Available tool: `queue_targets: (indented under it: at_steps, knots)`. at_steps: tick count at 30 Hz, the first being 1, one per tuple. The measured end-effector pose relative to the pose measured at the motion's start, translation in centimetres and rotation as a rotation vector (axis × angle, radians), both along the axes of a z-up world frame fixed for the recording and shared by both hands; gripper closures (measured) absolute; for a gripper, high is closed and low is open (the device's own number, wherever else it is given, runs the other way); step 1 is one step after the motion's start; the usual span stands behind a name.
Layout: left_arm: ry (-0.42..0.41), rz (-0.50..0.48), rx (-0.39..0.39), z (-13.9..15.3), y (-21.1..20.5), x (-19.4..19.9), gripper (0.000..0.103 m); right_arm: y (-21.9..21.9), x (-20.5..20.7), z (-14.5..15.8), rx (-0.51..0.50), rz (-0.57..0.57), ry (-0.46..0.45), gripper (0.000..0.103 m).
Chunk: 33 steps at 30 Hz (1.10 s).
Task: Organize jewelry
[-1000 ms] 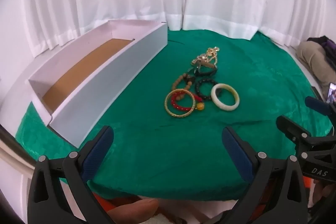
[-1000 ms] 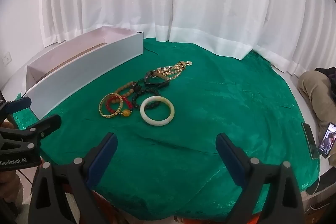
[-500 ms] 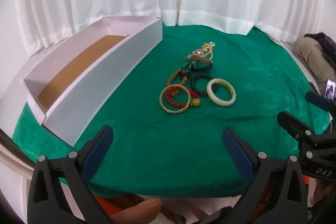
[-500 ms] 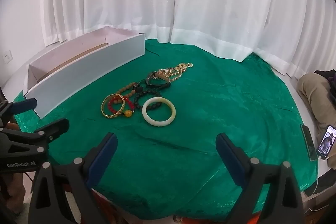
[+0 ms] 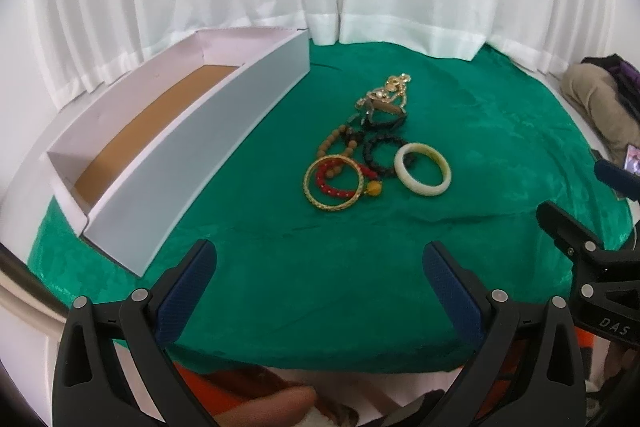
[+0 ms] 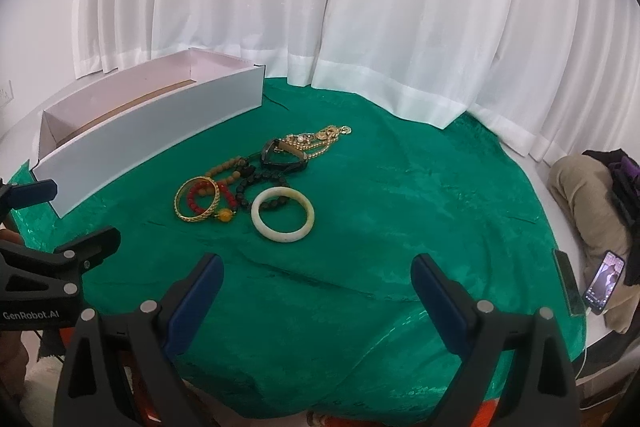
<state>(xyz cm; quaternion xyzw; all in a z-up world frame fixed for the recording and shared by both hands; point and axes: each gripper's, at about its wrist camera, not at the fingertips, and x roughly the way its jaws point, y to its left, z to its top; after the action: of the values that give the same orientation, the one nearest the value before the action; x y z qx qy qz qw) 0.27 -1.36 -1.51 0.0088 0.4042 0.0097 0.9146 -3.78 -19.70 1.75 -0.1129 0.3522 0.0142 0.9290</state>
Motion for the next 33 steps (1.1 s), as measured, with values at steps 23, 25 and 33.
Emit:
queue_targets:
  at_steps: [23,25,33]
  knots:
    - [-0.007,0.007,0.006,0.15,0.19,-0.01,0.0,-0.15,0.09,-0.25,0.01,-0.004,0.015,0.007]
    - [-0.008,0.007,0.009,0.23,0.13,0.12,0.0,-0.2,0.12,-0.27,0.008,-0.004,0.018,0.007]
    - [-0.011,0.004,0.005,0.27,0.06,0.23,0.0,-0.37,0.25,-0.23,0.006,-0.005,0.022,0.007]
